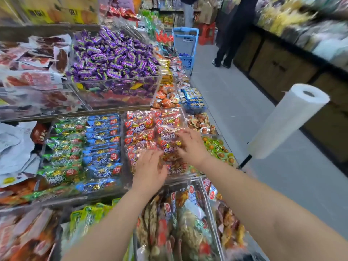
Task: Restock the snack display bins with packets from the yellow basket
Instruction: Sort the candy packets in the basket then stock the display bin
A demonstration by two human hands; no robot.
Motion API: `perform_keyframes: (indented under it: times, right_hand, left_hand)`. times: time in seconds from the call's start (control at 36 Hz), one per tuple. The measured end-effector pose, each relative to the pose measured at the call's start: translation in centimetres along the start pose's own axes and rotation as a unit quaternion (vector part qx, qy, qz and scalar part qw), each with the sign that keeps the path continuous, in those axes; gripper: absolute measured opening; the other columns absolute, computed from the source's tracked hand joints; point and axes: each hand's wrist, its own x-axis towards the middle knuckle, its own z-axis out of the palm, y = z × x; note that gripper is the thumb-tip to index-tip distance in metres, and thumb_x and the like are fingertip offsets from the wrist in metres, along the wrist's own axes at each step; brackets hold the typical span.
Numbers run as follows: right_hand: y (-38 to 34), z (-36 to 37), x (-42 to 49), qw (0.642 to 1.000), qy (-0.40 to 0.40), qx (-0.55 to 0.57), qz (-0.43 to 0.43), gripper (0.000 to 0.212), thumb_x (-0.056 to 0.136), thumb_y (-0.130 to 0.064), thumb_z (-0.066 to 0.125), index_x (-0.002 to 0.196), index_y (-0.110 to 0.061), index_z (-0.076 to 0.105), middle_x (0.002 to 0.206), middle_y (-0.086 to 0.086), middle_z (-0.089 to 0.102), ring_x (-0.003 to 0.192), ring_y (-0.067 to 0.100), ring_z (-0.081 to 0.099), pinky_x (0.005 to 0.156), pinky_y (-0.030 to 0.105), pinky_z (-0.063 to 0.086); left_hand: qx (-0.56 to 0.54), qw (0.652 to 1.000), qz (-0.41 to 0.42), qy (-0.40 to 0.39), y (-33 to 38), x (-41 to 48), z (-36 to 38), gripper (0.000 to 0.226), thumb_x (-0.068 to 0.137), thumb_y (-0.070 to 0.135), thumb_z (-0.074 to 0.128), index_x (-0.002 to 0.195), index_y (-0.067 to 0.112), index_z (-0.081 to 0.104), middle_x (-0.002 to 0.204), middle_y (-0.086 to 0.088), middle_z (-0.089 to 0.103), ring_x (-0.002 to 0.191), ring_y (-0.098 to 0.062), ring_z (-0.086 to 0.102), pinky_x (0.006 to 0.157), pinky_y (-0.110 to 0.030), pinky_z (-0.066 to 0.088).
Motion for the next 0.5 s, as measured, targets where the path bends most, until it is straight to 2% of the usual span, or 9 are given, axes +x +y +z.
perform_keyframes:
  times: [0.08, 0.14, 0.19, 0.25, 0.28, 0.31, 0.36, 0.42, 0.5]
  right_hand:
    - [1.6, 0.3, -3.8, 0.980, 0.026, 0.148, 0.132, 0.034, 0.090, -0.019, 0.053, 0.124, -0.021, 0.057, 0.132, 0.003, 0.047, 0.126, 0.021, 0.039, 0.110, 0.038, 0.028]
    - [3.1, 0.9, -7.0, 0.944, 0.041, 0.254, 0.205, 0.025, 0.093, -0.015, 0.052, 0.116, -0.017, 0.062, 0.125, 0.005, 0.056, 0.111, 0.021, 0.056, 0.099, 0.038, 0.045]
    - [4.8, 1.7, -10.7, 0.913, 0.063, 0.306, 0.263, 0.019, 0.093, -0.011, 0.052, 0.108, -0.014, 0.064, 0.112, 0.002, 0.064, 0.095, 0.016, 0.061, 0.083, 0.024, 0.051]
    - [6.5, 2.7, -14.8, 0.887, 0.090, 0.324, 0.316, 0.014, 0.091, -0.009, 0.055, 0.100, -0.013, 0.065, 0.089, -0.005, 0.065, 0.077, 0.011, 0.057, 0.062, 0.006, 0.042]
    - [7.4, 3.4, -16.9, 0.870, 0.099, 0.334, 0.349, 0.013, 0.090, -0.009, 0.056, 0.097, -0.014, 0.065, 0.083, -0.007, 0.063, 0.072, 0.008, 0.055, 0.057, 0.003, 0.038]
    - [8.2, 4.0, -19.2, 0.850, 0.101, 0.345, 0.385, 0.012, 0.089, -0.010, 0.056, 0.096, -0.015, 0.065, 0.081, -0.006, 0.062, 0.068, 0.006, 0.053, 0.057, 0.005, 0.038]
    - [10.1, 5.5, -23.6, 0.809, 0.090, 0.359, 0.457, 0.016, 0.088, -0.006, 0.054, 0.095, -0.015, 0.065, 0.086, 0.002, 0.061, 0.069, 0.011, 0.053, 0.066, 0.020, 0.044]
    - [11.8, 6.9, -28.3, 0.776, 0.066, 0.360, 0.513, 0.018, 0.089, -0.001, 0.052, 0.100, -0.004, 0.065, 0.086, 0.008, 0.059, 0.077, 0.017, 0.053, 0.072, 0.027, 0.044]
    - [13.7, 8.0, -35.5, 0.721, 0.052, 0.361, 0.590, 0.019, 0.091, 0.003, 0.047, 0.079, -0.005, 0.058, 0.062, 0.006, 0.049, 0.051, 0.008, 0.047, 0.045, 0.013, 0.035]
  left_hand:
    - [-0.114, 0.989, -0.058, -0.072, 2.6, -1.7, 1.5, 0.026, 0.092, 0.021, 0.057, 0.118, 0.022, 0.061, 0.102, 0.012, 0.059, 0.091, -0.007, 0.054, 0.078, -0.015, 0.041]
    - [-0.194, 0.963, -0.114, -0.149, 3.9, -2.9, 3.3, 0.017, 0.093, 0.020, 0.057, 0.108, 0.024, 0.063, 0.087, 0.014, 0.059, 0.068, 0.002, 0.052, 0.058, -0.012, 0.037]
    - [-0.254, 0.926, -0.179, -0.216, 4.8, -4.3, 5.2, 0.011, 0.092, 0.015, 0.057, 0.096, 0.024, 0.063, 0.082, 0.005, 0.061, 0.056, 0.003, 0.051, 0.047, -0.012, 0.037]
    - [-0.278, 0.890, -0.238, -0.271, 5.4, -6.1, 7.2, 0.011, 0.093, 0.009, 0.054, 0.095, 0.017, 0.062, 0.084, -0.004, 0.063, 0.056, -0.004, 0.053, 0.042, -0.009, 0.038]
    - [-0.271, 0.879, -0.258, -0.296, 5.6, -7.1, 8.1, 0.010, 0.094, 0.008, 0.053, 0.096, 0.014, 0.061, 0.085, -0.007, 0.063, 0.057, -0.007, 0.054, 0.040, -0.008, 0.037]
    - [-0.254, 0.871, -0.272, -0.320, 5.7, -8.1, 8.9, 0.009, 0.095, 0.009, 0.052, 0.094, 0.014, 0.060, 0.083, -0.007, 0.063, 0.057, -0.008, 0.053, 0.039, -0.009, 0.037]
    - [-0.220, 0.856, -0.299, -0.361, 5.8, -10.3, 10.2, 0.018, 0.096, 0.012, 0.049, 0.080, 0.015, 0.057, 0.074, -0.005, 0.059, 0.053, -0.010, 0.051, 0.040, -0.014, 0.037]
    - [-0.184, 0.841, -0.313, -0.401, 5.8, -12.5, 11.4, 0.028, 0.099, 0.013, 0.046, 0.071, 0.017, 0.050, 0.067, -0.002, 0.052, 0.046, -0.008, 0.048, 0.039, -0.016, 0.034]
    - [-0.155, 0.812, -0.327, -0.457, 6.1, -15.6, 13.5, 0.030, 0.102, 0.016, 0.042, 0.073, 0.017, 0.043, 0.061, -0.002, 0.038, 0.039, -0.007, 0.039, 0.034, -0.016, 0.029]
